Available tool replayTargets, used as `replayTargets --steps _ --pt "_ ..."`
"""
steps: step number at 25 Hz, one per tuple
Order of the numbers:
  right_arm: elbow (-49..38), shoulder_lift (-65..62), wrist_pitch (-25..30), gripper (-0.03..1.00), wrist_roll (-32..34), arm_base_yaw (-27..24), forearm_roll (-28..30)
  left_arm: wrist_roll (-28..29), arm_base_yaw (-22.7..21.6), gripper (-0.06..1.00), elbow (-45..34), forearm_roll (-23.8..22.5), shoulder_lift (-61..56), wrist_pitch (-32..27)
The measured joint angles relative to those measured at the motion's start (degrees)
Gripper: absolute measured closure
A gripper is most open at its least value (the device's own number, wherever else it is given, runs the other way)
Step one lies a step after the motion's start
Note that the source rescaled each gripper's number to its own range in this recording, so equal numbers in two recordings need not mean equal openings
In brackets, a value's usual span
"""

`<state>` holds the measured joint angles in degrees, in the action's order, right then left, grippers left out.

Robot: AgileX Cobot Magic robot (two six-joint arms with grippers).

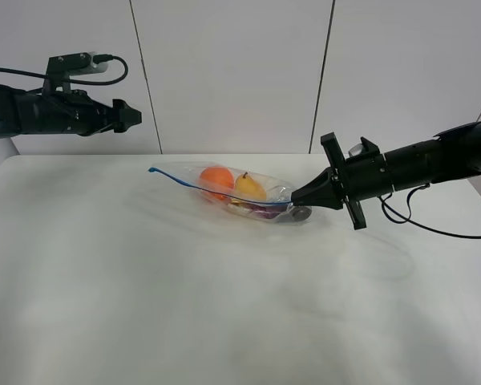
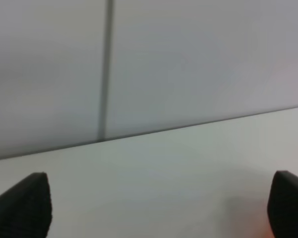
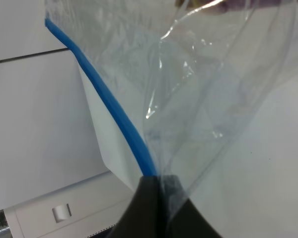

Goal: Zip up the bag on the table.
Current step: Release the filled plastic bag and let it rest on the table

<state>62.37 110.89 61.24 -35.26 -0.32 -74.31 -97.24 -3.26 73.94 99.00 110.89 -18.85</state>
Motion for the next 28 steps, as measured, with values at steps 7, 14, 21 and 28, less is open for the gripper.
replayTargets --steps 7,14,21,28 --pt "0.00 0.00 0.00 0.97 0.00 0.00 0.00 15.99 -0.05 -0.06 1.07 -5.00 0.00 -22.54" --pt "0.00 0.00 0.00 0.97 0.00 0.00 0.00 47.96 -0.05 -0.06 6.83 -41.36 -0.32 -30.16" --pt "0.00 0.00 0.06 0.97 -0.18 0.00 0.00 78.65 -0.05 -0.06 13.94 -79.87 -0.32 -36.37" --pt "0.00 0.00 0.06 0.97 -0.22 0.00 0.00 88.12 -0.05 -0.06 16.55 -90.94 -0.32 -47.97"
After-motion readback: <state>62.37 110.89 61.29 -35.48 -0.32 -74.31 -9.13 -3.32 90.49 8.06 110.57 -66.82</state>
